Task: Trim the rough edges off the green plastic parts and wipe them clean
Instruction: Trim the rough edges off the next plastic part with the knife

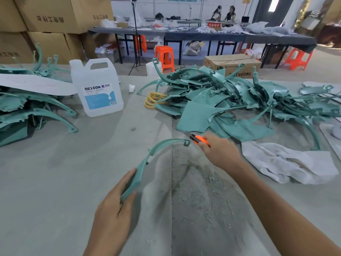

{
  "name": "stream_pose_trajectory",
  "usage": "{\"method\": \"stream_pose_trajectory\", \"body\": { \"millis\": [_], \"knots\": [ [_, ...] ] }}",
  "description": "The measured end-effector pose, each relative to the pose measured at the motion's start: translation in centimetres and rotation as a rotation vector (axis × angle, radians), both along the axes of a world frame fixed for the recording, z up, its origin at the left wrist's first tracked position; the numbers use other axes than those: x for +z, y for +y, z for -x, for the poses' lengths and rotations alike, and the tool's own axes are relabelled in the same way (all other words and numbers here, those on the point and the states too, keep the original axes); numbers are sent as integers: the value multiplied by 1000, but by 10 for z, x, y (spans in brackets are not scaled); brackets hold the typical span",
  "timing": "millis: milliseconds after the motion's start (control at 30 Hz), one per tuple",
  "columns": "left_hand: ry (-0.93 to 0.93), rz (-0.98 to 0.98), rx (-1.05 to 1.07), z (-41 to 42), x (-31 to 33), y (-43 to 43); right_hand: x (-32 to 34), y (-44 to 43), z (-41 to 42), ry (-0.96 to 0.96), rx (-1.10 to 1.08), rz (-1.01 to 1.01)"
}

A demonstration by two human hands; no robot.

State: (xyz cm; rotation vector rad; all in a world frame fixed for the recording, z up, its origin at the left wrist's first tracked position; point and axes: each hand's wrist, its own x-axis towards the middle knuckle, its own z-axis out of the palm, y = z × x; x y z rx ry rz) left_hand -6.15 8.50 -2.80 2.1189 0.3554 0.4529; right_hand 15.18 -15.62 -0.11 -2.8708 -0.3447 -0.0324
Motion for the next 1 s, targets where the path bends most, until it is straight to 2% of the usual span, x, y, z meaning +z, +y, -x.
{"method": "stream_pose_trajectory", "body": {
  "millis": [167, 300, 367, 433, 700, 767, 867, 933, 1000],
  "knots": [
    [-26, 97, 57, -10, 5, -7, 16, 8, 50, 30, 97, -511],
    [-45, 309, 49, -18, 12, -23, 38, 22, 96, -3, 149, -857],
    [-54, 377, 5, -21, 14, -36, 47, 29, 113, 22, 216, -888],
    [-57, 392, -40, -23, 13, -48, 54, 31, 123, 35, 271, -819],
    [-13, 118, -49, -17, 13, -46, 73, 13, 136, 56, 318, -656],
    [9, 51, -35, -15, 18, -44, 75, 10, 137, 49, 315, -682],
    [15, -140, 5, -11, 27, -49, 78, 14, 139, 135, 315, -833],
    [-109, -294, 20, -8, 35, -52, 80, 20, 139, 182, 315, -927],
    [-309, -438, 13, -9, 40, -53, 84, 27, 139, 149, 292, -999]
  ]
}}
